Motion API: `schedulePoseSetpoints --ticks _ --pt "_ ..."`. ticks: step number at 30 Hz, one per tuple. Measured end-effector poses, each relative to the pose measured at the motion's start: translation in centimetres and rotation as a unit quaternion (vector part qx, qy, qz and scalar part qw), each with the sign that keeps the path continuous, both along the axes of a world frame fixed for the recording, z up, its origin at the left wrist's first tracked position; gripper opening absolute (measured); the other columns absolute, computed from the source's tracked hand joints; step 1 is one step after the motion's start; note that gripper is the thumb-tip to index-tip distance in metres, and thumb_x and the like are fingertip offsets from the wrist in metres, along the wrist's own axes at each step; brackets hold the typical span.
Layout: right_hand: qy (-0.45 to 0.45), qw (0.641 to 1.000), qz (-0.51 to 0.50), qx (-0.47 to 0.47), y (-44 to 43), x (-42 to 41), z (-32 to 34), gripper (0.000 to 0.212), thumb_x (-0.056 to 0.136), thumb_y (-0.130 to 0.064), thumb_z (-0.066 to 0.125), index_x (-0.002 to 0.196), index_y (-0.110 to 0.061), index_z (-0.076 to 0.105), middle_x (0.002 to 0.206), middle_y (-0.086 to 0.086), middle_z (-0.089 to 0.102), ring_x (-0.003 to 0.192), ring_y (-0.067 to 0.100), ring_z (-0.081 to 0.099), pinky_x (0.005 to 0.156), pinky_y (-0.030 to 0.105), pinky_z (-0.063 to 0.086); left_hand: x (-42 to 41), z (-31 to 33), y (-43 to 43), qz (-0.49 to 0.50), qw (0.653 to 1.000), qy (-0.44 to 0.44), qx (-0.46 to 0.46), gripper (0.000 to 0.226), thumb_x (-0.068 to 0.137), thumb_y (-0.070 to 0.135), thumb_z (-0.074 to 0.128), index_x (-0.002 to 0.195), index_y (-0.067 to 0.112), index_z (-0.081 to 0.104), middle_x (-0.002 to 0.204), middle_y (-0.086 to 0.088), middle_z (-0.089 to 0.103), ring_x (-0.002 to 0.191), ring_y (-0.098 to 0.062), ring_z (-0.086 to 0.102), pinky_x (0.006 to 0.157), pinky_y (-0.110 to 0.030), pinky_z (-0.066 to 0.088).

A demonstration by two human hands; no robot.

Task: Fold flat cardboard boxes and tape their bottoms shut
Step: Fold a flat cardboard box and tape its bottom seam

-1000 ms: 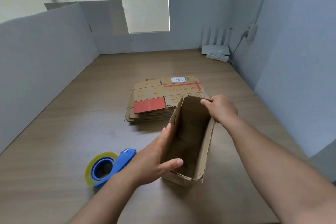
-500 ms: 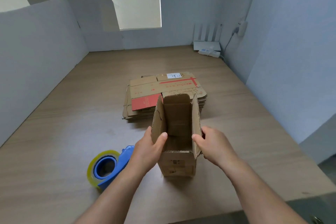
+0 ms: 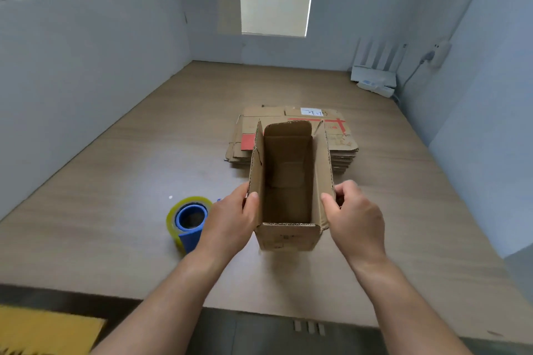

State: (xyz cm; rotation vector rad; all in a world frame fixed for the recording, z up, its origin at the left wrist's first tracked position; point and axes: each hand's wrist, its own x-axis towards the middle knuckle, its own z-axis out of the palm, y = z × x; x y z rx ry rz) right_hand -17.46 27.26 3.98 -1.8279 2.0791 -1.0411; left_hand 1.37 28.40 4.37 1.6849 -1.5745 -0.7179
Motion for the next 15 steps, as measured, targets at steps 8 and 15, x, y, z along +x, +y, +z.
schedulePoseSetpoints --ticks 8,15 --pt "-0.018 0.988 0.152 -0.029 3.6 -1.2 0.5 0.015 0.091 -0.025 0.059 0.084 -0.011 0.056 0.071 0.009 0.061 0.07 0.037 0.054 0.06 0.033 0.031 -2.0 0.0 9.6 0.126 0.992 -0.025 -0.005 0.022 0.101 0.029 0.04 0.099 0.018 0.058 0.085 0.001 0.061 0.078 -0.012 0.06 0.067 -0.031 0.055" --pt "-0.042 0.956 0.288 -0.032 8.2 1.9 0.9 0.017 0.091 -0.024 0.059 0.08 -0.016 0.048 0.065 0.004 0.054 0.062 0.029 0.044 0.059 0.032 0.029 -1.7 1.4 18.7 0.266 0.958 -0.094 -0.042 0.033 0.101 0.027 0.042 0.068 0.027 0.042 0.055 0.006 0.043 0.058 -0.003 0.048 0.048 -0.017 0.034"
